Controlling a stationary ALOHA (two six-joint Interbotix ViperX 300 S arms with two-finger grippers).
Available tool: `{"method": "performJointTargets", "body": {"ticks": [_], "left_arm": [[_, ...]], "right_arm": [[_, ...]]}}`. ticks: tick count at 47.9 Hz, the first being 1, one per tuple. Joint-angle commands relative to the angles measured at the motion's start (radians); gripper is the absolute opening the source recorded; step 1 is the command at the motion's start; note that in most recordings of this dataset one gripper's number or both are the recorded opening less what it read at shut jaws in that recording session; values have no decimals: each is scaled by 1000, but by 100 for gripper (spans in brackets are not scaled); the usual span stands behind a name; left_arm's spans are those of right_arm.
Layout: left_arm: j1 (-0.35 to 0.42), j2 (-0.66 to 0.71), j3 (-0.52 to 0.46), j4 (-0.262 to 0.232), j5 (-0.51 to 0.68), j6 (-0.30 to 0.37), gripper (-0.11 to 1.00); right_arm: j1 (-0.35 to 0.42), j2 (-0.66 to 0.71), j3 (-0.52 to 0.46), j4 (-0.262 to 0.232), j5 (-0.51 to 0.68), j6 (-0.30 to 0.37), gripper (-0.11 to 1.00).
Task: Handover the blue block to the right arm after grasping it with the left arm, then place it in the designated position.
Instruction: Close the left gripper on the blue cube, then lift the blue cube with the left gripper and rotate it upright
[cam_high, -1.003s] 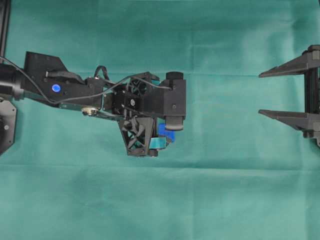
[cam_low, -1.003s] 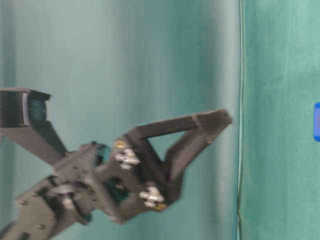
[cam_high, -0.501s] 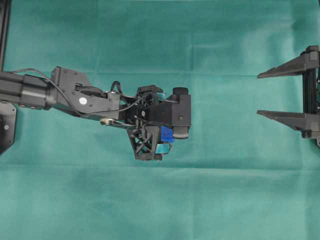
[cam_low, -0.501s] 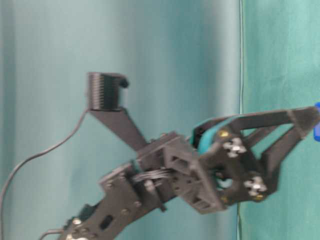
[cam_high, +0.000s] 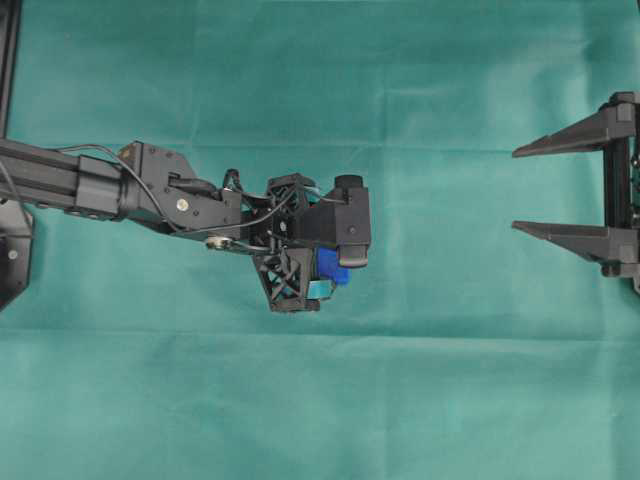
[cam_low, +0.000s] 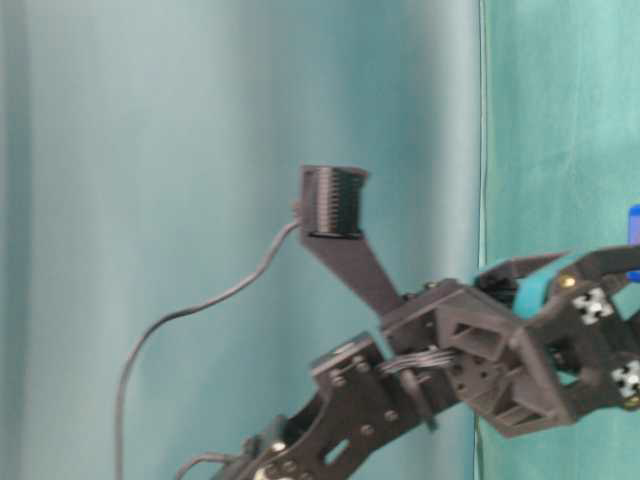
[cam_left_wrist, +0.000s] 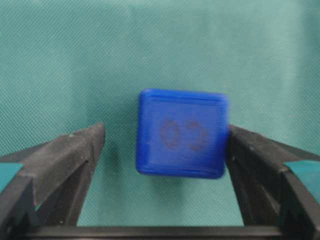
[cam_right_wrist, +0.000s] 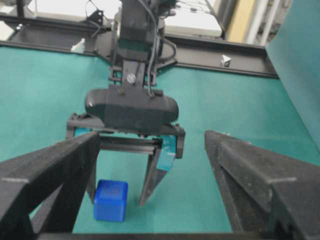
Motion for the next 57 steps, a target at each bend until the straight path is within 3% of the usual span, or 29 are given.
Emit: {"method": "performJointTargets", "body": {"ticks": [1,18,22,28,57], "left_arm": [[0,-9,-9,-2,-18,2,100],[-12,-8,-12,-2,-17,5,95],[-23,-6,-14,0,-15,11,80],[-32,-8,-14,2,-15,15,46],[-32,-26,-26,2,-5,8,47]], "right_arm": [[-2,5,-17,3,-5,2,94],[0,6,-17,3,0,0,94],[-2,6,-17,3,0,0,94],[-2,6,-17,2,0,0,94],[-2,6,-17,3,0,0,94]]}}
